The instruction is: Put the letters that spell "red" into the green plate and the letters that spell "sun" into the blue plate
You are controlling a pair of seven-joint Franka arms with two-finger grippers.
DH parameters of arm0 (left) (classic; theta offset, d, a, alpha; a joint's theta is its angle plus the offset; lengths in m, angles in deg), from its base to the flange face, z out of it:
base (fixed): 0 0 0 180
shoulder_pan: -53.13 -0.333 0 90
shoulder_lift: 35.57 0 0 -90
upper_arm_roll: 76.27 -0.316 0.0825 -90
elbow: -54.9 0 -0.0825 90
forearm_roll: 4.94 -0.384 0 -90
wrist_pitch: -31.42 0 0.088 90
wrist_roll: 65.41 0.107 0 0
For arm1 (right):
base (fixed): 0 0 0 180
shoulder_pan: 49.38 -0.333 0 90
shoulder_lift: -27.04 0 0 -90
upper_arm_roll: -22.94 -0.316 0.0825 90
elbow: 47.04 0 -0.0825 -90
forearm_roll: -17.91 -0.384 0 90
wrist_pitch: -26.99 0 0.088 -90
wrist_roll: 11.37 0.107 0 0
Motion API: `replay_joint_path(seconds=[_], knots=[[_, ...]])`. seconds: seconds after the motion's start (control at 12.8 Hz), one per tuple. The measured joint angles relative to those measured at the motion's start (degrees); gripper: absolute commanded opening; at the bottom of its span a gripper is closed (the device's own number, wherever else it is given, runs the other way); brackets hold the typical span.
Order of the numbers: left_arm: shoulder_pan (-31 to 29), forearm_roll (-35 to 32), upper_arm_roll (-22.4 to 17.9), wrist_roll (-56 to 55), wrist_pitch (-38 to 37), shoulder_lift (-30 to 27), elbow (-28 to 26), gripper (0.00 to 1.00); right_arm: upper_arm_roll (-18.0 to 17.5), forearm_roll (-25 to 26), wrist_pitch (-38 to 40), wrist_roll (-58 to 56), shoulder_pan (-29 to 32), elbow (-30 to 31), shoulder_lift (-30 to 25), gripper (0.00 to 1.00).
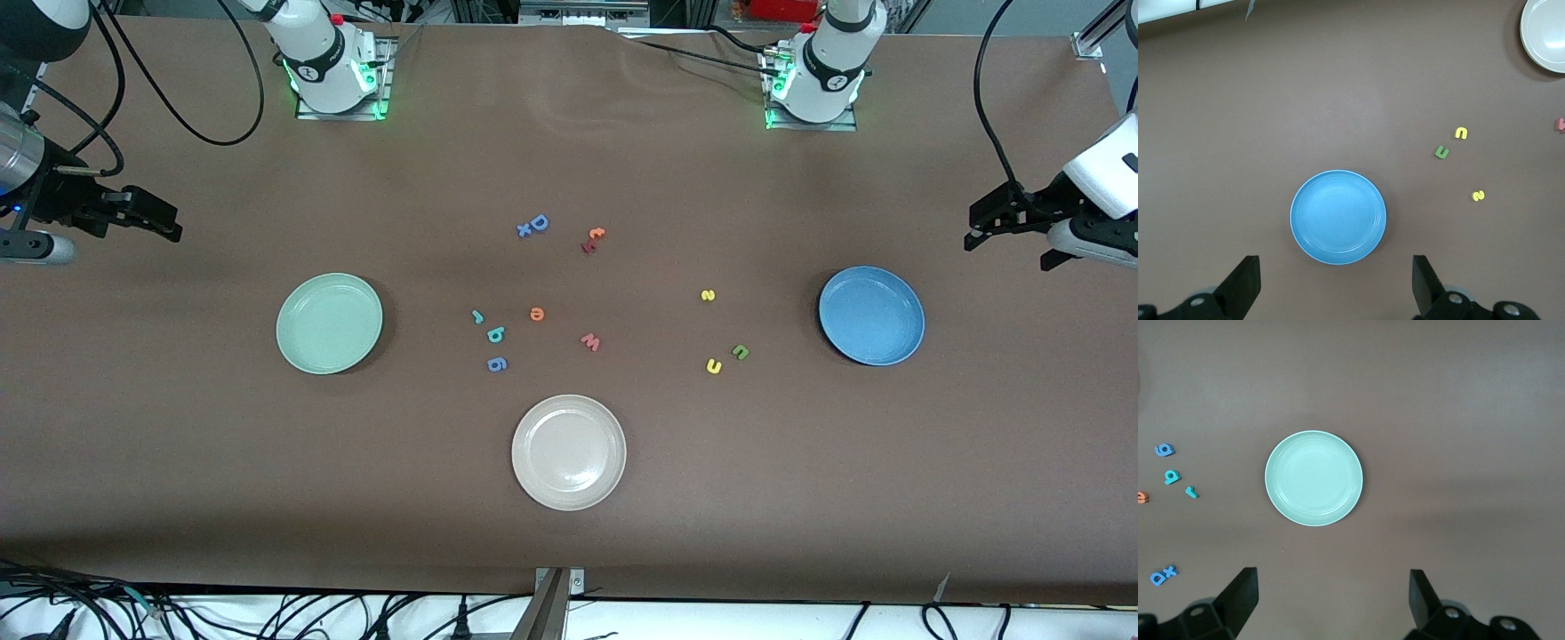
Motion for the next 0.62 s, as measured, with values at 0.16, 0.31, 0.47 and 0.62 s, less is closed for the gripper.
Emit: replay_joint_path(seconds=[0.16,0.31,0.47,0.62], knots=[[0.0,0.0,0.1,0.0,0.0,0.0,0.0,1.00,0.0,0.0,0.2,0.0,0.0,0.0,0.0,1.00],[0.0,0.0,0.2,0.0,0.0,0.0,0.0,1.00,0.0,0.0,1.4,-0.1,0.0,0.0,0.0,1.00],[0.0,0.0,0.2,0.0,0.0,0.0,0.0,1.00,0.0,0.0,2.0,-0.1,0.0,0.0,0.0,1.00],[0.0,0.0,0.3,0.0,0.0,0.0,0.0,1.00,0.0,0.0,2.1,-0.1,0.0,-0.1,0.0,1.00]])
